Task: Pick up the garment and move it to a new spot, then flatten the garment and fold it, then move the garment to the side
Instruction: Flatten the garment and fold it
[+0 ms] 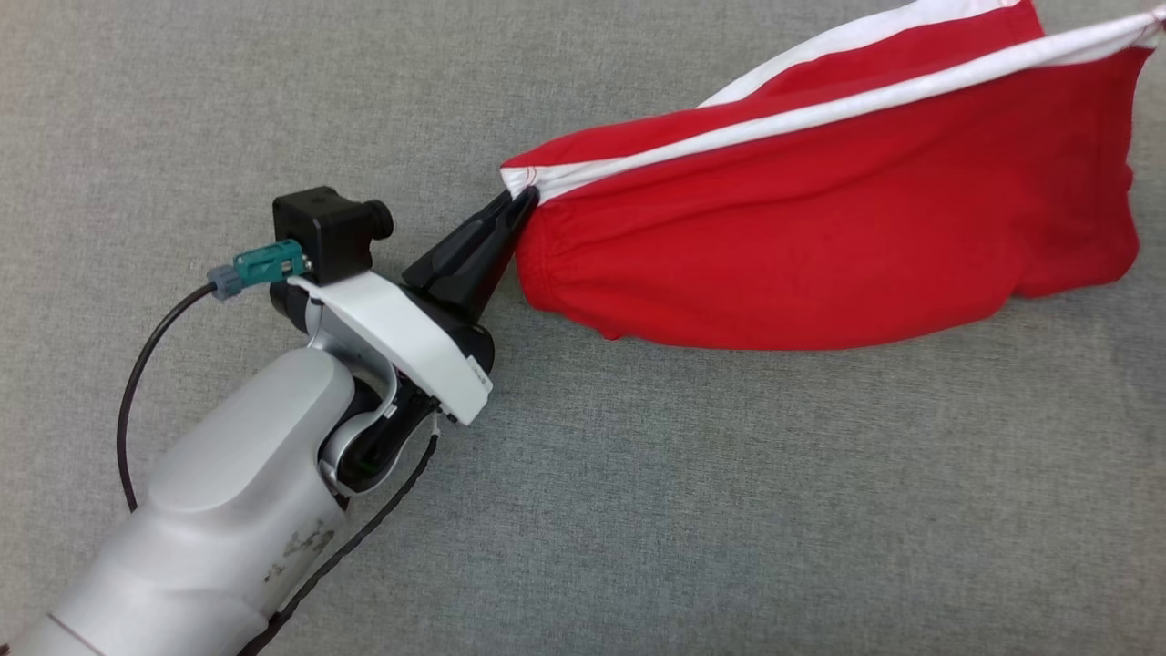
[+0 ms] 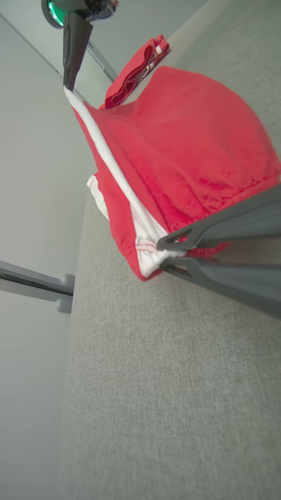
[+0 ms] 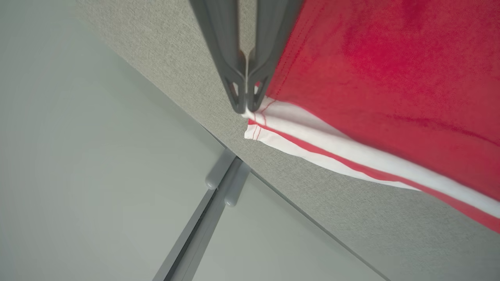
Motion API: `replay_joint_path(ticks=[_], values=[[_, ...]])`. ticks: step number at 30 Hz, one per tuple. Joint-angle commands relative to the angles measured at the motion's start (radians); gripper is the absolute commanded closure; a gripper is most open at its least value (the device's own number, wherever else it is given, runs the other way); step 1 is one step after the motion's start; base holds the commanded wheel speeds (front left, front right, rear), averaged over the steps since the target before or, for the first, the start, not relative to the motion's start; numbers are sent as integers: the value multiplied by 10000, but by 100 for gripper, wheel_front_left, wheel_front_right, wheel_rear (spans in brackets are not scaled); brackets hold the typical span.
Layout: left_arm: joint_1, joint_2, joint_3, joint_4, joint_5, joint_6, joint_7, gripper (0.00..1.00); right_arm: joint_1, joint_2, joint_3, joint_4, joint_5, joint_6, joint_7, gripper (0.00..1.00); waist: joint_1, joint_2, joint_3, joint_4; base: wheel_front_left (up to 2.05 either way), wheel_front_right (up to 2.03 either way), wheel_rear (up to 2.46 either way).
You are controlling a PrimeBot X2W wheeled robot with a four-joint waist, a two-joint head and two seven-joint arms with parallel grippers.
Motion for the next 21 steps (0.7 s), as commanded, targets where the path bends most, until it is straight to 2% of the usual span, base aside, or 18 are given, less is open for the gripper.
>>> replay_joint_path(ticks=[1,7,14,15,16,17,18,21], values=[[-219,6,-4,83,-51,5,-15,100,-315,-21,179,178,70,-23,42,100,0,0,131,108,0,0,0],[-685,-175,-145,376,-129,5,-181,100,-2082,233,1698,1342,296,-23,17,100,0,0,456,278,0,0,0],[-1000,-352,-318,677,-192,4,-448,100,-3534,622,3168,2445,474,-23,-649,100,0,0,654,391,0,0,0],[-1032,-376,-322,736,-196,4,-499,76,-3663,674,3312,2584,507,-23,-818,65,0,0,653,395,0,0,0],[-1057,-403,-319,802,-194,4,-528,52,-3779,741,3463,2730,495,-23,-1041,0,0,0,642,392,0,0,0],[-1056,-437,-321,863,-221,4,-567,13,-3847,815,3548,2880,506,-23,-1301,0,0,0,616,387,0,0,0],[-1030,-465,-277,943,-230,4,-629,0,-3885,878,3622,3034,535,-23,-1617,0,0,0,564,380,0,0,0],[-824,-539,-139,1094,-206,4,-741,0,-3729,966,3716,3452,630,-23,-2517,0,0,0,340,334,0,0,0]])
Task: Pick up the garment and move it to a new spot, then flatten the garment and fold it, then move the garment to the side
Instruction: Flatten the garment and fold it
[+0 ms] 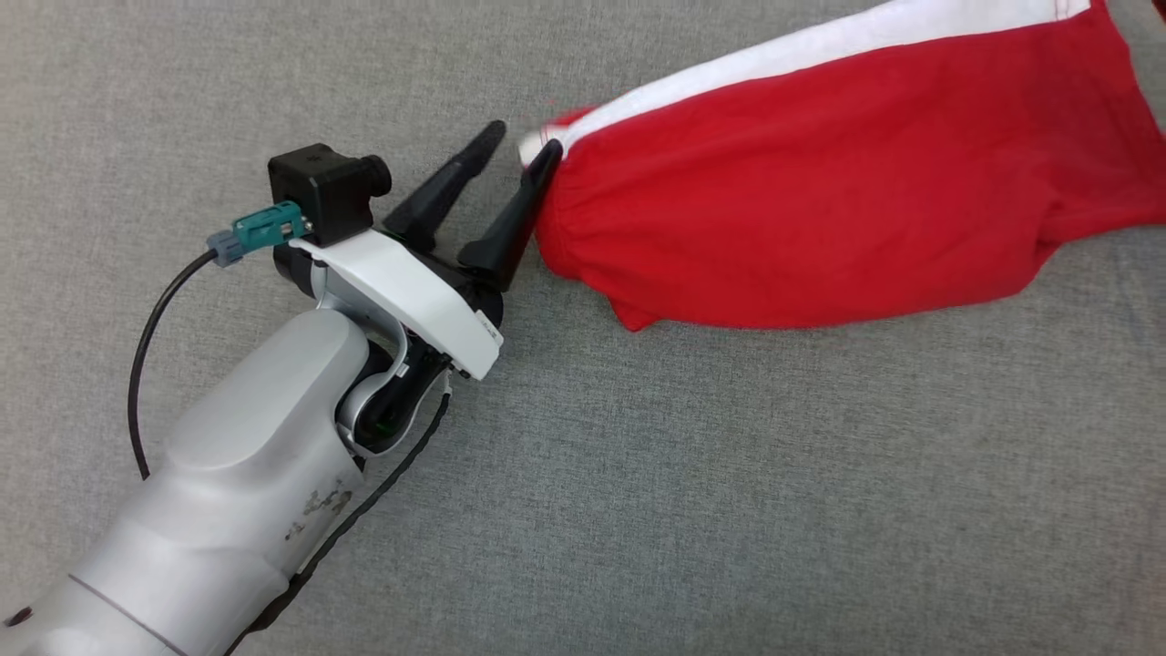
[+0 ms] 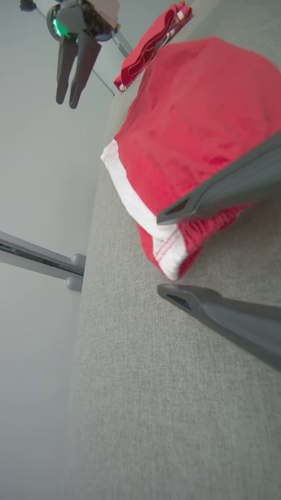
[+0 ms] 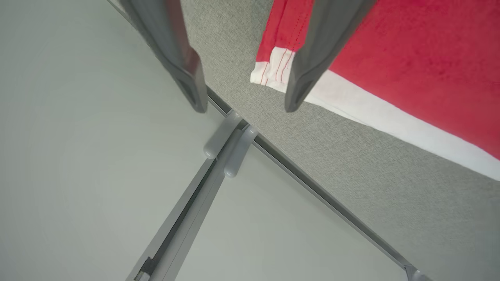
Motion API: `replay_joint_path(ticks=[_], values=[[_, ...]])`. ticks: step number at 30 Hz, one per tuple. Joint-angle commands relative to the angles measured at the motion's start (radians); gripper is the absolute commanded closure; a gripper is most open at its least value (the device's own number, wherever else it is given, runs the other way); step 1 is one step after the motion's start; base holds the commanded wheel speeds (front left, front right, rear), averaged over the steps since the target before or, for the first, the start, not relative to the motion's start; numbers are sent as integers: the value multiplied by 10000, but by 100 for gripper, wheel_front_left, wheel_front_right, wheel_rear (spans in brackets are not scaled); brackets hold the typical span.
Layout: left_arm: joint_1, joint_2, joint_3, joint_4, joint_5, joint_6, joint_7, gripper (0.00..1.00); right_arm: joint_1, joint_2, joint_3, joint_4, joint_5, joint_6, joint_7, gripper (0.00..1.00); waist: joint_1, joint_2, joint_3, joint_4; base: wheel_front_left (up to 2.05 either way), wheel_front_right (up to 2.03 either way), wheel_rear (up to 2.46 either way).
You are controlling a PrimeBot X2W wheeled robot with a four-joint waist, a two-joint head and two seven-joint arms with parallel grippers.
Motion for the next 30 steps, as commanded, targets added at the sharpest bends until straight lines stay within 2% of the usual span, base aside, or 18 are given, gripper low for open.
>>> replay_joint_path(ticks=[1,5,8,9,13,17,23,30], values=[[131,24,141,60,104,25,-90,0,228,22,-30,130,151,-23,-366,0,-1,0,-197,-56,0,0,0],[702,68,729,-221,655,491,-172,0,1090,247,-470,450,499,-23,-1785,0,-1,0,-687,-190,0,0,0],[1558,74,1780,-1072,1843,1282,-177,0,2142,465,-942,650,837,-23,-2722,0,-1,0,-1085,-313,0,0,0],[1558,74,1780,-1072,1843,1282,-177,0,2142,465,-942,650,837,-23,-2722,0,-1,0,-1085,-313,0,0,0],[3292,-252,3267,-2565,3722,2253,-179,0,3696,914,-1563,924,1212,-23,-3504,0,-1,0,-1640,-426,0,0,0],[5002,-867,4218,-3915,5386,2738,-179,0,5139,1395,-2282,1141,1678,-23,-3802,0,-1,0,-2092,-345,0,0,0],[6700,-1652,4628,-4761,7325,2760,-162,0,6304,1763,-3249,1513,2178,-21,-3876,0,-1,0,-2502,113,0,0,0],[7231,-2204,4621,-4863,8198,2404,-163,0,5936,1869,-3826,2706,2508,-21,-2324,0,-1,0,-2405,834,0,0,0]])
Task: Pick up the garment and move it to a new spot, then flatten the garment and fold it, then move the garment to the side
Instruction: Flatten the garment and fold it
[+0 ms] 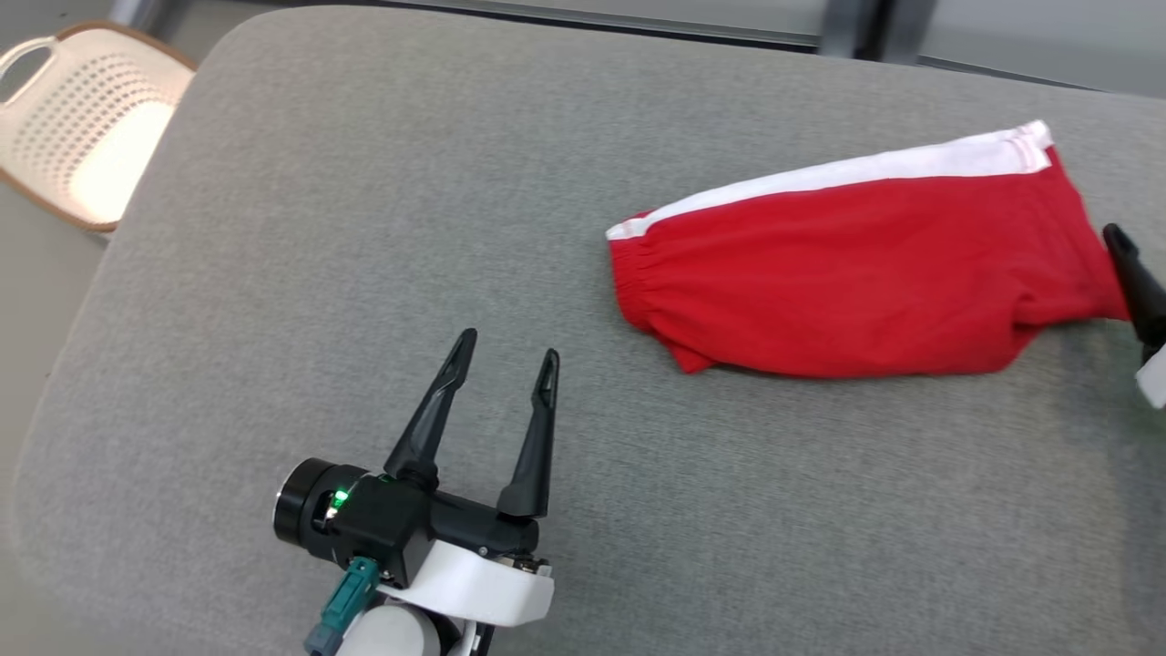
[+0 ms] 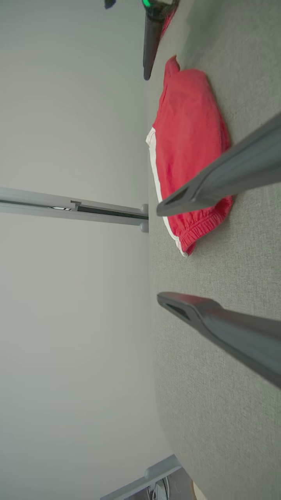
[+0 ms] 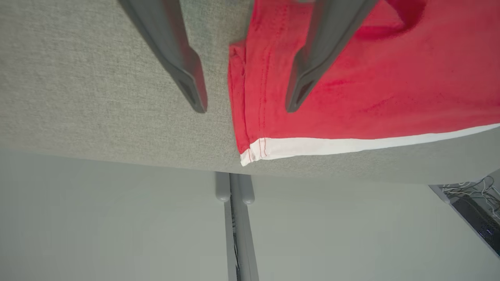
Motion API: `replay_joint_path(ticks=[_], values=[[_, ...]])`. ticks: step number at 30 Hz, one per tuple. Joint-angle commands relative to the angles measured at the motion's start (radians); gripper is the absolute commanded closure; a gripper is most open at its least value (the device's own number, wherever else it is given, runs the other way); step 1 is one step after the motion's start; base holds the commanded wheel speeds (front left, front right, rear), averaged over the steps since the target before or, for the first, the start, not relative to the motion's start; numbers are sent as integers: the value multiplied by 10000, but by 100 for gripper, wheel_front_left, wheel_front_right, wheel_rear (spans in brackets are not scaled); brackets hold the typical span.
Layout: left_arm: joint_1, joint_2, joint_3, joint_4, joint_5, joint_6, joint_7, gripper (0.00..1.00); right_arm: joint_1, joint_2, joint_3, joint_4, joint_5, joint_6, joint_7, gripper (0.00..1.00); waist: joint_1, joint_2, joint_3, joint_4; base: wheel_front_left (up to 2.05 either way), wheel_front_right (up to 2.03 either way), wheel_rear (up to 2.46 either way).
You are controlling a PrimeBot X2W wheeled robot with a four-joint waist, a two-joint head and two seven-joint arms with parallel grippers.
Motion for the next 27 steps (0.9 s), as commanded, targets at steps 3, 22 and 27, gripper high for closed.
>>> replay_joint_path(ticks=[3,22,27], values=[[-3,-96,-27,-45,217,-185,7,0,-569,-70,-140,721,-7,-18,1071,0,0,-1,231,524,0,0,0],[-306,-180,-395,177,350,16,7,0,-1270,-39,35,2101,-148,-15,4156,100,0,-1,740,1129,0,0,0],[-329,-182,-310,310,530,20,7,0,-1154,-147,-9,1795,-203,-24,3592,100,0,-1,767,896,0,0,0]])
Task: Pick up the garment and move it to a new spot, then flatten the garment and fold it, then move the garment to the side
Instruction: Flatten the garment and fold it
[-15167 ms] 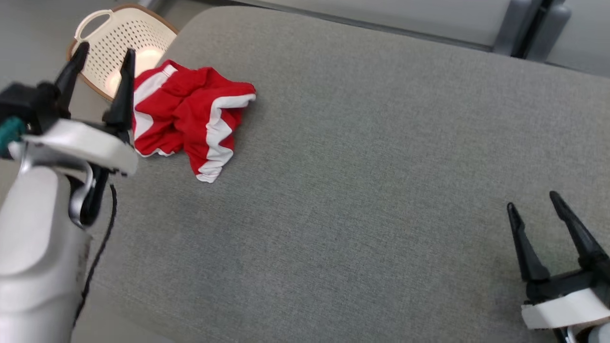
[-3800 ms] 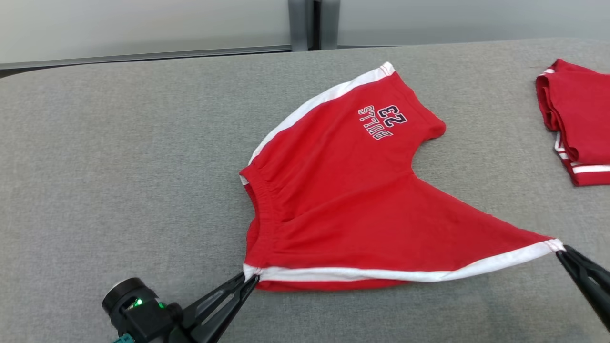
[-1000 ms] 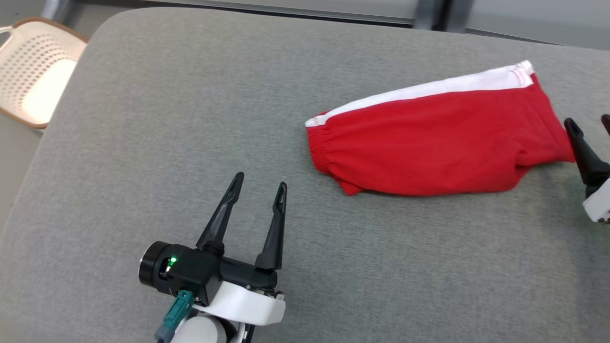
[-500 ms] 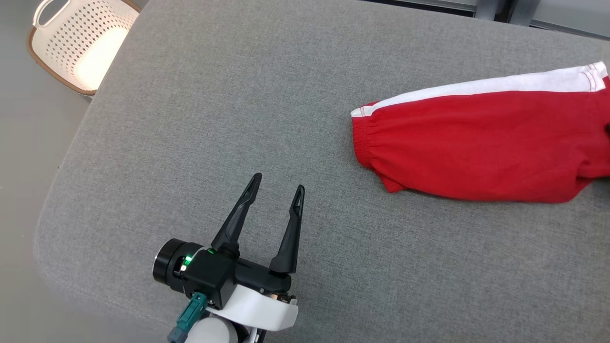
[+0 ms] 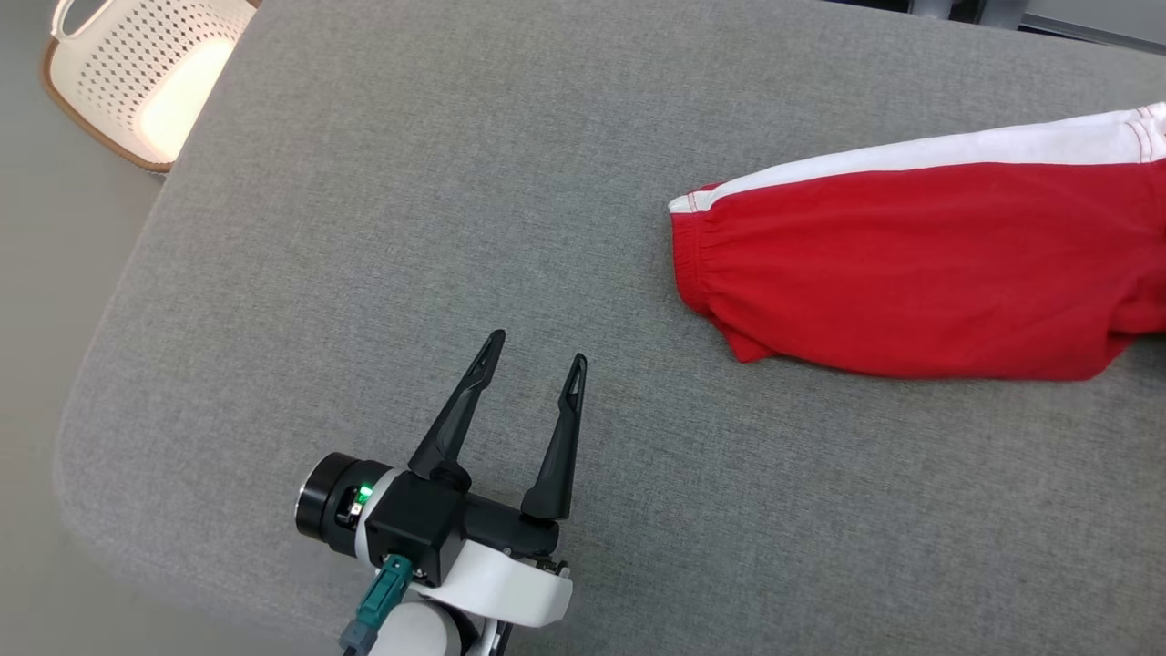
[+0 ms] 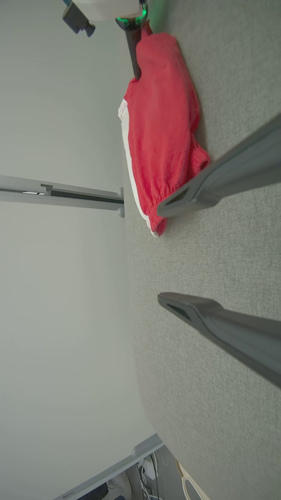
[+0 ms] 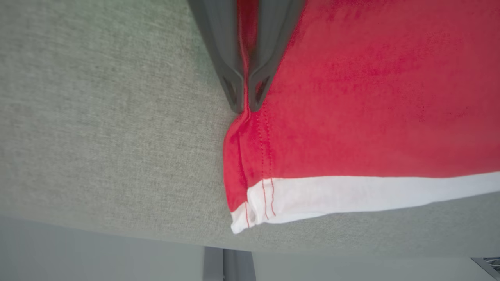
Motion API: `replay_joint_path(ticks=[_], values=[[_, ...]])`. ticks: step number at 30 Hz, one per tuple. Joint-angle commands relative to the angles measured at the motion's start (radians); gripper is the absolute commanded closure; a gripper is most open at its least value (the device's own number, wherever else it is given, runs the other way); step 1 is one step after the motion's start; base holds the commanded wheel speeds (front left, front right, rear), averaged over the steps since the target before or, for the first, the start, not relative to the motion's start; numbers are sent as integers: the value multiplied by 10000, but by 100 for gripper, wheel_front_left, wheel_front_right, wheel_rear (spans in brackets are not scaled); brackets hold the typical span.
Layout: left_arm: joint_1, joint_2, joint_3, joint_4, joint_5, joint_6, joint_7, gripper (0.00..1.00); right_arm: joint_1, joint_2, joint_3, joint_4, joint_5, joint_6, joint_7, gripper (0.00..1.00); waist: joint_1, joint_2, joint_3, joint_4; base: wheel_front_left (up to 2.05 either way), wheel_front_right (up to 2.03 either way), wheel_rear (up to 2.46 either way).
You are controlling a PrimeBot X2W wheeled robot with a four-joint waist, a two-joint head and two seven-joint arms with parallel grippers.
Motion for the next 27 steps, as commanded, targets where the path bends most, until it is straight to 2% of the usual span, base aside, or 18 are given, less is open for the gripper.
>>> replay_joint_path(ticks=[1,9,18,22,27], values=[[-93,26,86,31,61,11,5,0,340,-47,85,76,-67,-30,-51,100,0,0,-15,-143,0,0,0],[123,25,491,209,427,-238,5,0,700,-470,-55,-527,-55,-28,-823,100,0,0,-233,-1174,0,0,0],[206,26,644,396,605,-552,7,0,666,-1554,-230,-1199,-602,-27,-740,100,0,0,-532,-2070,0,0,0],[256,26,652,486,603,-603,7,0,293,-1387,-254,-1644,-1123,-27,-544,100,0,0,-716,-2222,0,0,0],[337,27,615,609,587,-667,6,0,-147,-650,-119,-2395,-1838,-27,-219,100,0,0,-1026,-2194,0,0,0]])
